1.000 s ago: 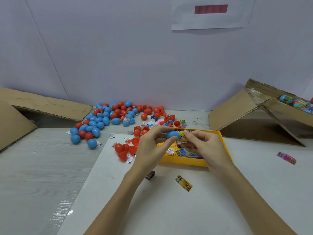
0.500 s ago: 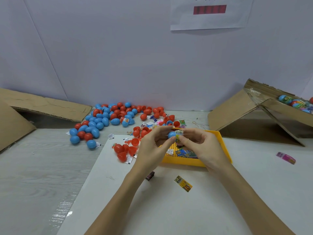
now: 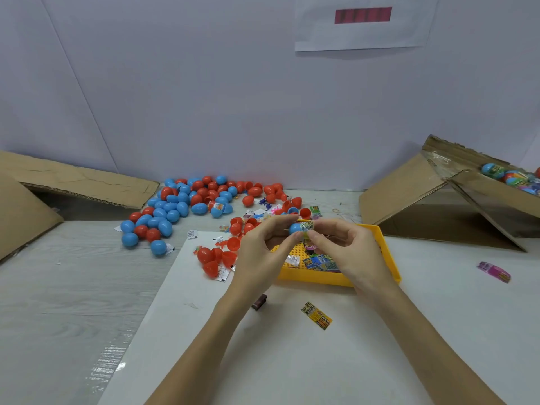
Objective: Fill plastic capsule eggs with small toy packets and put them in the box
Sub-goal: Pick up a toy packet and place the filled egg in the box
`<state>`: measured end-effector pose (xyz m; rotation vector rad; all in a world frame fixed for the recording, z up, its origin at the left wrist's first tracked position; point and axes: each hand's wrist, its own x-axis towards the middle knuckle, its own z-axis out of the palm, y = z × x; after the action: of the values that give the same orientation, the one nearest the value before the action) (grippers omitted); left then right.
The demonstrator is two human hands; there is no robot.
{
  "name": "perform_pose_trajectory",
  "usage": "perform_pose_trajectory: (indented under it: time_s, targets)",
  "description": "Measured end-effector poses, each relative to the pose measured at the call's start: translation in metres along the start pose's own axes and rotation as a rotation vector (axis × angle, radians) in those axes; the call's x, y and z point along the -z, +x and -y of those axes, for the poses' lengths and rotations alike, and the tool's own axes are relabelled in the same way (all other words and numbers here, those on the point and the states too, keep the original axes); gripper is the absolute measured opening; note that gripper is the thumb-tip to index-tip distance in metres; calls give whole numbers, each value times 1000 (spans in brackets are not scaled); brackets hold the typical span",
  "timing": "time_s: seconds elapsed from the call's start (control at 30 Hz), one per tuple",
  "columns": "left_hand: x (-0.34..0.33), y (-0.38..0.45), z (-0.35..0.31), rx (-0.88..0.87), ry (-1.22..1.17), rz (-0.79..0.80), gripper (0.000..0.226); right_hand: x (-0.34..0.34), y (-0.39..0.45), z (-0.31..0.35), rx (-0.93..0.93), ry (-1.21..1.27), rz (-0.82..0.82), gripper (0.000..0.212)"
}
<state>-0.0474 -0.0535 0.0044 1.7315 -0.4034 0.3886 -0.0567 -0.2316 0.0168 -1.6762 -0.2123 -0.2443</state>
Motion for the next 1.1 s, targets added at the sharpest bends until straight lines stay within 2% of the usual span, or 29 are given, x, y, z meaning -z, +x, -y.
perform_pose_trajectory:
  time_s: [0.1, 0.2, 0.3, 0.43, 0.63, 0.8, 1.1]
  targets:
    - [-1, -1, 1, -20, -28, -11, 34, -2, 0, 3, -56, 99, -4, 24]
    - [-3, -2, -1, -29, -56, 28, 47, -1, 0, 5, -160, 275, -14, 34]
    - [-3, -2, -2, -79, -8, 26, 44, 0, 0, 7, -266, 448, 50, 40]
    - [-2, -2, -4, -104, 42, 56, 42, 0, -1, 11, -393, 622, 130, 33]
    - [-6, -4, -5, -143, 98, 68, 39, -4, -2, 14, -504, 725, 165, 34]
    - [-5, -2, 0, -245, 226, 34, 36, -5, -3, 16, -546, 764, 202, 19]
    - [-7, -4, 2, -324, 278, -4, 35, -7, -4, 16, -613, 806, 204, 16]
